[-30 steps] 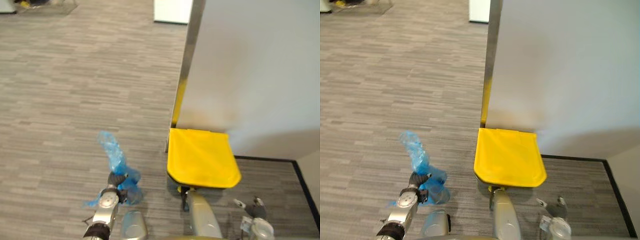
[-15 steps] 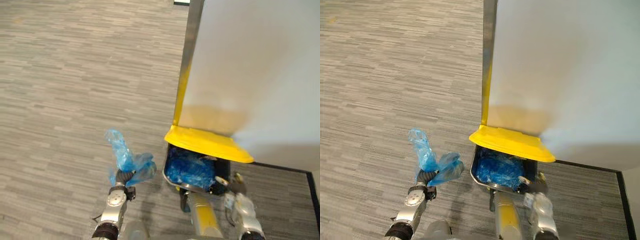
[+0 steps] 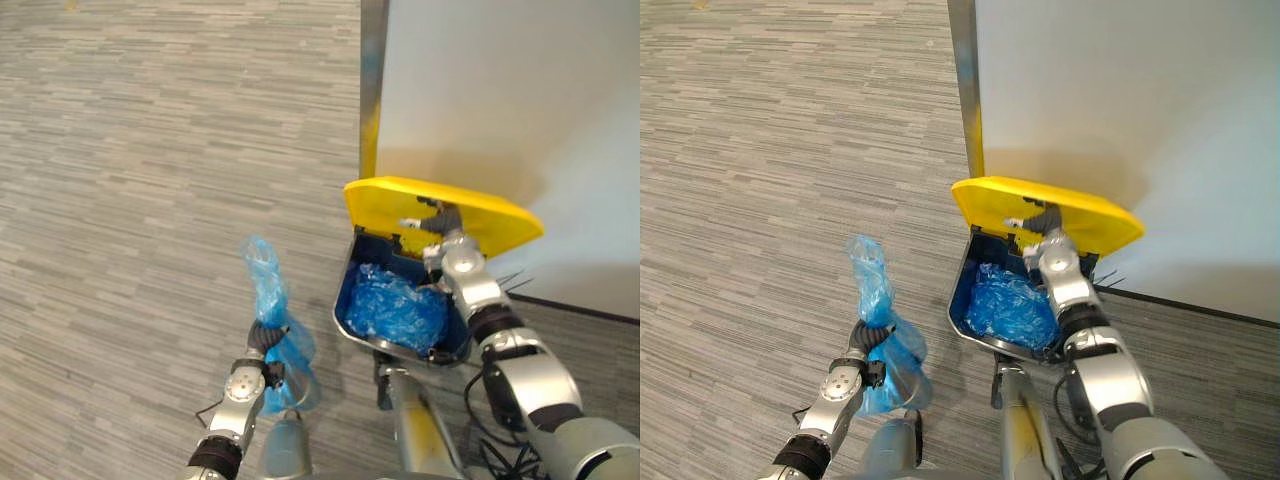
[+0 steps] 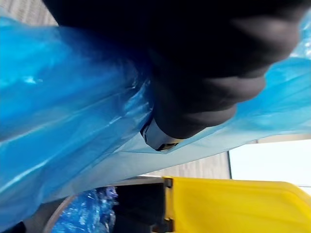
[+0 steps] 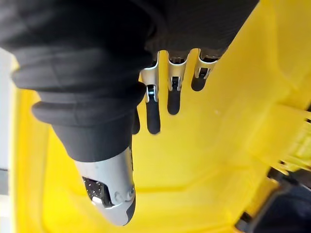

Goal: Gather rubbish on tea table into small bin, then transfer packed bag to large trash can.

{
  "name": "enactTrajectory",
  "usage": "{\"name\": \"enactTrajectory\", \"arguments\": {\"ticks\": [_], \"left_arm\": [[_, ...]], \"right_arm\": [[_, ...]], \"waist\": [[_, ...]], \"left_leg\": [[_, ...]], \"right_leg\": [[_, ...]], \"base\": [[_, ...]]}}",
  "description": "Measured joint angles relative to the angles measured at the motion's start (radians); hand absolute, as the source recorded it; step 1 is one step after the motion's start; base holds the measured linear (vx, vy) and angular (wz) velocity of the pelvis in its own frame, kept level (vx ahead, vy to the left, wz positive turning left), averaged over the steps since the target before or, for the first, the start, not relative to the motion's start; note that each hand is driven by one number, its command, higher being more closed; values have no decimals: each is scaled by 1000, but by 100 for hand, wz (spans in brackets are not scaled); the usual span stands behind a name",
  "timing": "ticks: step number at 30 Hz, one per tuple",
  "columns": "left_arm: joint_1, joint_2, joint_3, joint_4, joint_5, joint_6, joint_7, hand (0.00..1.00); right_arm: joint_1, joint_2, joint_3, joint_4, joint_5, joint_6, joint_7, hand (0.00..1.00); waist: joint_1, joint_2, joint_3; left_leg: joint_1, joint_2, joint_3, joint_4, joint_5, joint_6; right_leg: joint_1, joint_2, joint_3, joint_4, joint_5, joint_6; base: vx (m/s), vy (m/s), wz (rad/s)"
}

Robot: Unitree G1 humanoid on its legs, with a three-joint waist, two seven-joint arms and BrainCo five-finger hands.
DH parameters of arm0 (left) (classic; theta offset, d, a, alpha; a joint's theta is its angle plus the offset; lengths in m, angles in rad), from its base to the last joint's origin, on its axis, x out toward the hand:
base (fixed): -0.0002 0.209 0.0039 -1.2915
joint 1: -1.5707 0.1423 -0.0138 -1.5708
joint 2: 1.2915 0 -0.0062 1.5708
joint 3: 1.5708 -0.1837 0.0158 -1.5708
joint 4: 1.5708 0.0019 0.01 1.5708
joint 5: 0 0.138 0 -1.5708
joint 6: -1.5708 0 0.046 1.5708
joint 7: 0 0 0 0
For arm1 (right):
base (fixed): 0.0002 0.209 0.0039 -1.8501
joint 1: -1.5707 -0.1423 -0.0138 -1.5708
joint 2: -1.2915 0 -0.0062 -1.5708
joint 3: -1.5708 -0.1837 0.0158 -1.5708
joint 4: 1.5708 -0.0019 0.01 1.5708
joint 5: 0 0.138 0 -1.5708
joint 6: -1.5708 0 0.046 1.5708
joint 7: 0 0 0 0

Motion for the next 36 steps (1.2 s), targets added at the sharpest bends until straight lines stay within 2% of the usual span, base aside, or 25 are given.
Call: {"name": "enactTrajectory", "arguments": {"ticks": [8, 15, 17, 20, 21, 23, 24, 26, 27, 29, 30, 32, 33, 36], "left_arm": [[-141, 2, -217, -245, -67, -34, 0, 100], [-271, -30, -311, -328, -66, -82, 11, 100], [-295, -48, -311, -307, -56, -83, 39, 100], [-389, -98, -298, -124, 7, -70, 81, 100], [-421, -112, -283, -52, 22, -61, 91, 100], [-454, -113, -257, 37, 45, -43, 97, 100], [-471, -115, -252, 90, 54, -27, 105, 0], [-490, -131, -223, 158, 86, -13, 108, 0], [-520, -145, -201, 224, 116, -3, 108, 0], [-554, -162, -163, 328, 188, 24, 108, 0], [-555, -169, -133, 394, 237, 55, 107, 0], [-554, -180, -110, 440, 289, 84, 107, 0], [-554, -184, -93, 443, 312, 99, 107, 0], [-568, -195, -59, 440, 348, 101, 107, 0]], "right_arm": [[-113, -20, 39, -1, 1, 18, -10, 0], [-124, -9, 64, -53, 2, 27, -10, 0], [-122, -2, 64, -99, 2, 29, -10, 0], [-86, 4, 64, -197, 2, 31, -10, 0], [-71, 15, 65, -248, 2, 31, -10, 0], [-66, 40, 67, -308, 2, 30, -11, 0], [-63, 42, 70, -337, 2, 28, -12, 0], [-62, 41, 74, -380, 3, 28, -14, 0], [-63, 38, 79, -403, 3, 23, -18, 0], [-62, 56, 84, -423, 5, 10, -35, 0], [-63, 79, 91, -434, 7, -1, -37, 0], [-67, 96, 108, -452, 15, -18, -39, 0], [-67, 109, 108, -463, 15, -26, -40, 0], [-72, 113, 109, -468, 15, -33, -38, 0]], "waist": [[-9, 10, 51], [-27, 8, 72], [-29, 5, 77], [-33, 3, 100], [-35, -8, 119], [-60, -32, 139], [-65, -44, 145], [-61, -44, 146], [-72, -49, 151], [-79, -74, 173], [-81, -80, 177], [-78, -83, 178], [-77, -85, 180], [-78, -90, 182]], "left_leg": [[-30, 10, -32, -27, 10, -14], [-30, 11, -5, -20, 18, -32], [-44, 18, 10, -20, 17, -39], [-72, 37, 43, 69, 5, -47], [-86, 52, 57, 81, -14, -44], [-99, 56, 66, 63, -12, -55], [-112, 57, 89, 123, -11, -57], [-136, 70, 130, 243, -41, -38], [-143, 79, 176, 246, -76, -47], [-147, 89, 208, 251, -115, -29], [-148, 95, 224, 244, -124, -13], [-149, 95, 236, 219, -124, -12], [-151, 103, 244, 227, -124, -12], [-154, 131, 269, 251, -133, -24]], "right_leg": [[-29, 22, -12, -21, 9, 0], [-56, 22, 7, 23, -3, -17], [-74, 24, 12, 24, -3, -17], [-90, 35, 9, 46, -5, -21], [-97, 41, 15, 62, -6, -21], [-109, 36, 17, 44, -3, -17], [-121, 36, 16, 30, 5, -9], [-159, 45, 17, 60, 7, -14], [-181, 44, 17, 75, 8, -13], [-195, 42, 28, 91, 16, -5], [-195, 43, 26, 63, 26, 11], [-195, 47, 23, 25, 38, 28], [-198, 55, 22, 13, 48, 18], [-221, 72, 21, 46, 49, 4]], "base": [[-5, -57, 2], [7, -37, -7], [-12, -60, -9], [-14, -47, -10], [-73, -66, -15], [-76, -75, 0], [-47, -73, -7], [3, -41, -19], [12, -10, -8], [-42, -16, -13], [-75, -28, -22], [-27, -41, -20], [31, -57, -20], [49, -86, -22]]}}
